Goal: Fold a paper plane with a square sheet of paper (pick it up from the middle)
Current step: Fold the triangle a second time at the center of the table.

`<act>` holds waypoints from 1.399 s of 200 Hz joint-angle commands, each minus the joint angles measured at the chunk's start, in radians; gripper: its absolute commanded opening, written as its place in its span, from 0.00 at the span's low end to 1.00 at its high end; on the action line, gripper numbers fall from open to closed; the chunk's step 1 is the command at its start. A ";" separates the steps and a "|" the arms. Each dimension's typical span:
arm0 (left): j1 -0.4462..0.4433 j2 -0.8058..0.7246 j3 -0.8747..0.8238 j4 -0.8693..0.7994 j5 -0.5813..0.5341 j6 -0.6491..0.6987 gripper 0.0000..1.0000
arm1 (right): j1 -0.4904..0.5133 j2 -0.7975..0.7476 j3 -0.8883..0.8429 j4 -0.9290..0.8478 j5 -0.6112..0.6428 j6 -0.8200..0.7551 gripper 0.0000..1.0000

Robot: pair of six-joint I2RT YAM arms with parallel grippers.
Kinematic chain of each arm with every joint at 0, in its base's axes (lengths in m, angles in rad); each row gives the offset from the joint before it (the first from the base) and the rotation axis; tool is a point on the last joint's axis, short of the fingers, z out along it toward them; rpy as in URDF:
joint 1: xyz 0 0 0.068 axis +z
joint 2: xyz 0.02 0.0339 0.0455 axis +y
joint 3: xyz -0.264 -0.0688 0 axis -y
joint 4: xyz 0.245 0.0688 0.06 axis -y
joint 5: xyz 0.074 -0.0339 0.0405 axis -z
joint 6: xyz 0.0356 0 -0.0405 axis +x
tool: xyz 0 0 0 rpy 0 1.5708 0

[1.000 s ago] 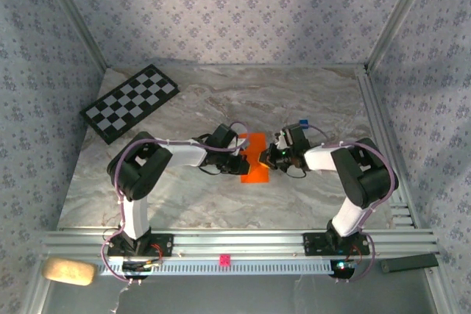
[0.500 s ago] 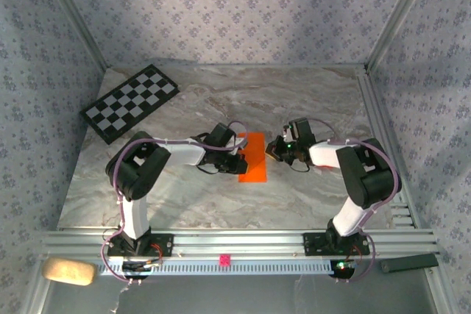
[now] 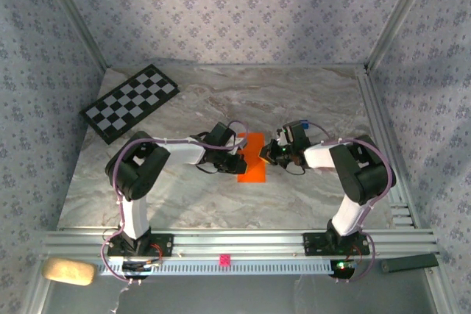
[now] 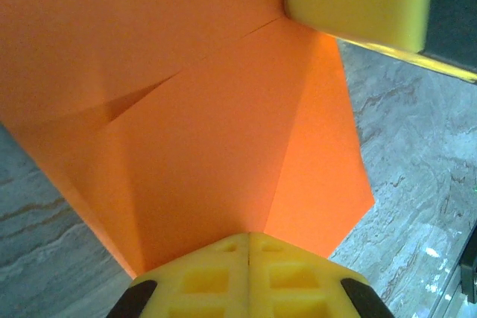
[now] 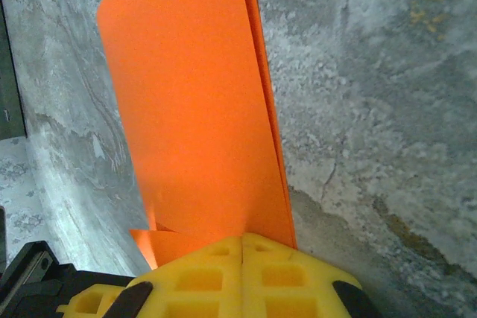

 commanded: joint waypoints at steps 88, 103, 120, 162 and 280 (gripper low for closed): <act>0.003 0.057 0.152 0.037 0.115 -0.153 0.10 | 0.005 0.045 -0.032 -0.121 0.107 -0.018 0.00; -0.010 0.077 0.180 0.003 0.089 -0.129 0.10 | 0.005 0.047 -0.037 -0.118 0.108 -0.017 0.00; -0.024 0.095 0.207 -0.043 0.063 -0.097 0.10 | 0.005 0.048 -0.040 -0.116 0.109 -0.015 0.00; -0.032 0.118 0.185 -0.113 0.013 -0.055 0.10 | 0.004 0.054 -0.049 -0.125 0.119 -0.019 0.00; -0.030 -0.009 -0.002 -0.142 0.027 -0.040 0.13 | 0.001 0.063 -0.048 -0.150 0.134 -0.040 0.00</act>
